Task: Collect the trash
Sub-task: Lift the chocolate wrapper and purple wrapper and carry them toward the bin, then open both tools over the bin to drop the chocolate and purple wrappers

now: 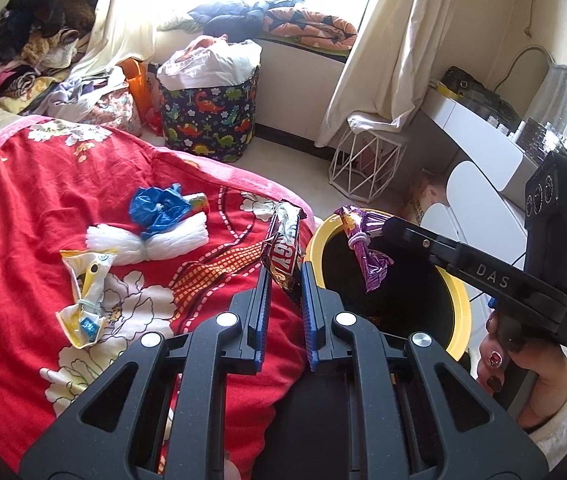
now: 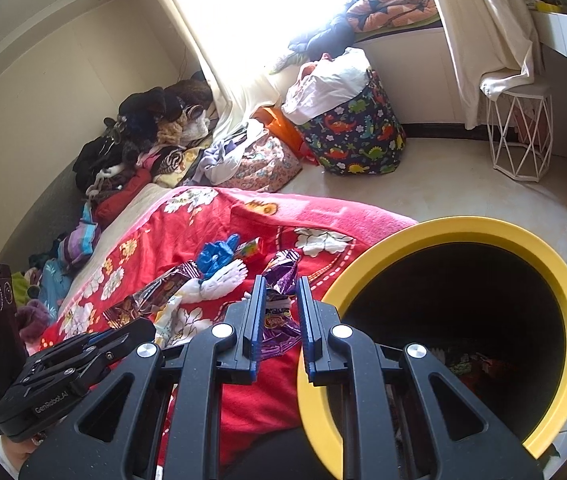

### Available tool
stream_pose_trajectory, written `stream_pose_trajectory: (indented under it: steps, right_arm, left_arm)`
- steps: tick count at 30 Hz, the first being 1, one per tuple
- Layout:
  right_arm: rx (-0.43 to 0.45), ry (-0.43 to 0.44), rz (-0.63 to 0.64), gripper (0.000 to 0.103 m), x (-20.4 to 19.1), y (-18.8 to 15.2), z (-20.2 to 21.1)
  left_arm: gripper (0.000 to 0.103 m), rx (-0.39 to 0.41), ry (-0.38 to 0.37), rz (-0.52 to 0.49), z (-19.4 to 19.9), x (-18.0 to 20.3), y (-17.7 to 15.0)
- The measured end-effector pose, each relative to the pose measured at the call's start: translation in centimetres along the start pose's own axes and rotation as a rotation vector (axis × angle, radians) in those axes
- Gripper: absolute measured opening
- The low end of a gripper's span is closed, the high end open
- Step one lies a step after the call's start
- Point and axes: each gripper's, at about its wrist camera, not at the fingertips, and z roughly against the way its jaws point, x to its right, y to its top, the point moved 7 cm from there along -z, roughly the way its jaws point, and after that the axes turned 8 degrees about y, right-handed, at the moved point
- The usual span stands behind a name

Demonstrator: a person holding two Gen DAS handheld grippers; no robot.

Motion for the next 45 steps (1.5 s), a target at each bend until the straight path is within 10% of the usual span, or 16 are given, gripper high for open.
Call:
stream_pose_trajectory:
  steps: [45]
  right_arm:
    - [0.124,-0.199,-0.138,0.016,10.0,0.1,6.6]
  left_arm:
    - [0.010,-0.042,-0.141,-0.164,-3.1,10.8,-0.6]
